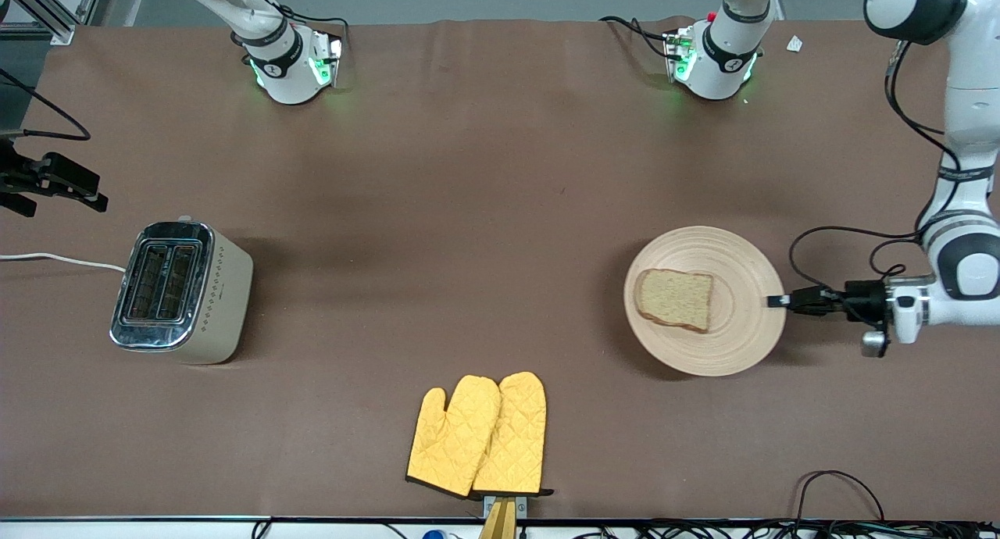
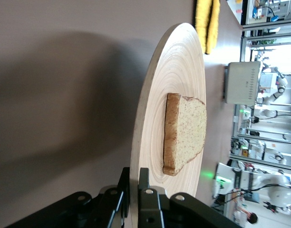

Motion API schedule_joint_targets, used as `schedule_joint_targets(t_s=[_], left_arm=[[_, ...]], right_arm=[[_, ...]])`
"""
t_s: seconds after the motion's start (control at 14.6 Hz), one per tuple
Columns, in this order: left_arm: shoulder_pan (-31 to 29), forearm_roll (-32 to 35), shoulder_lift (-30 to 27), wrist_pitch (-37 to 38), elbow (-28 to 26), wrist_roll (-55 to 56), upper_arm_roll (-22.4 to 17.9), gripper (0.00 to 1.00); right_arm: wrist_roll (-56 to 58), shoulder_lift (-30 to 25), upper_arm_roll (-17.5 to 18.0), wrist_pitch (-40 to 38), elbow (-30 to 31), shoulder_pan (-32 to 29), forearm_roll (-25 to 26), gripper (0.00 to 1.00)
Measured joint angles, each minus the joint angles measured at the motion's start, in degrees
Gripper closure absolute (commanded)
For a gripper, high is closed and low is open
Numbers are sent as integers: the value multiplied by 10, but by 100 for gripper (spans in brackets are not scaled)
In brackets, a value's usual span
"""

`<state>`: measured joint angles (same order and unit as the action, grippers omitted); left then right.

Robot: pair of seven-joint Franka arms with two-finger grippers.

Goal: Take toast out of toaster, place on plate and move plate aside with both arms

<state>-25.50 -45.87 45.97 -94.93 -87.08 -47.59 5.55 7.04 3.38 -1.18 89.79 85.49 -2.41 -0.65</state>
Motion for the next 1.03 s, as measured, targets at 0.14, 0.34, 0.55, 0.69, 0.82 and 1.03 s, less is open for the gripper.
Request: schedule_joint_targets(t_s=[0.14,0.34,0.55,0.69,0.82,1.03], left_arm=[[-27,2,19,0,1,-29,0,94],[-36,2,41,-1,4,-40,1,58],[-35,2,45,1,10,-40,3,0],[-36,12,45,1,27,-43,2,0],[-39,87,42,1,81,-45,2,0],[-33,217,17,-1,163,-42,16,0]], right_arm=[[0,0,0,0,0,0,0,0],[0,0,0,0,0,0,0,0],[0,0,0,0,0,0,0,0],[0,0,0,0,0,0,0,0],[1,0,0,0,-1,0,0,0],[1,0,0,0,-1,0,0,0]])
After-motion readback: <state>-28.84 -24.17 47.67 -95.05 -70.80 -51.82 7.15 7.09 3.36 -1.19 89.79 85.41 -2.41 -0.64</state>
